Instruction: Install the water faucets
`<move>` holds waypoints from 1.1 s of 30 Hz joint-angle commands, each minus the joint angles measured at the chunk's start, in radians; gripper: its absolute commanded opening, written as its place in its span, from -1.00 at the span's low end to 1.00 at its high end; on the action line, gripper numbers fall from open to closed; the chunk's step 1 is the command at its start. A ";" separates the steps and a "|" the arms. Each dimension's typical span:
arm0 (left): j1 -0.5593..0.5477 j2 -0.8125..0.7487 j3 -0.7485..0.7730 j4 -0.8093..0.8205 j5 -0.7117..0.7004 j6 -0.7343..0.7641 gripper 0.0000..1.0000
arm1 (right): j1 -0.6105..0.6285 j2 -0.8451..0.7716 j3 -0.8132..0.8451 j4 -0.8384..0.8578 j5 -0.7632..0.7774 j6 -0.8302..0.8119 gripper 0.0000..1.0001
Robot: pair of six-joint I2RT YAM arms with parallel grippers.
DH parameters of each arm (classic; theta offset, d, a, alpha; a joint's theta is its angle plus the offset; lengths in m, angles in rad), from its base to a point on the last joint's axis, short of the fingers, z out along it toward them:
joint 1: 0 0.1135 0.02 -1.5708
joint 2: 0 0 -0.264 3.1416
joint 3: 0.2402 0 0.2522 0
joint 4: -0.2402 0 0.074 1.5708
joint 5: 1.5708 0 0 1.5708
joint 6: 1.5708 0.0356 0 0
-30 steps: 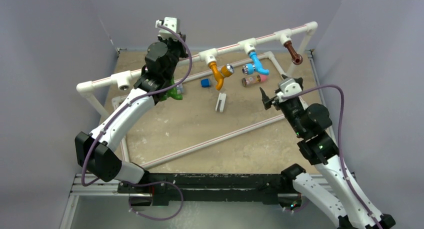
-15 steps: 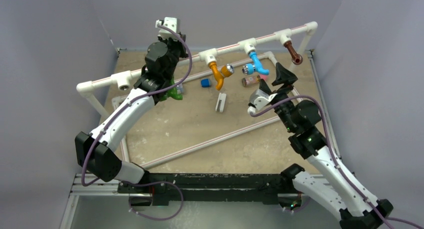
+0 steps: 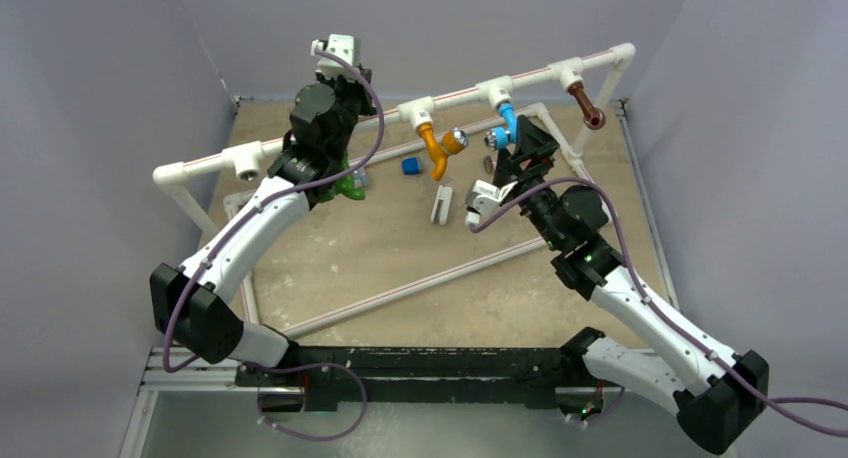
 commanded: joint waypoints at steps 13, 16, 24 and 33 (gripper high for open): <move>-0.040 0.094 -0.110 -0.322 0.066 0.058 -1.00 | 0.038 0.050 0.022 0.172 0.017 0.035 0.08; -0.039 0.095 -0.109 -0.323 0.066 0.058 -1.00 | 0.058 0.052 0.002 0.184 0.026 0.069 -0.13; -0.039 0.095 -0.110 -0.324 0.064 0.060 -1.00 | 0.080 0.046 -0.077 0.259 0.038 0.312 -1.00; -0.040 0.097 -0.111 -0.324 0.064 0.060 -1.00 | 0.083 0.044 -0.104 0.369 0.044 0.922 -1.00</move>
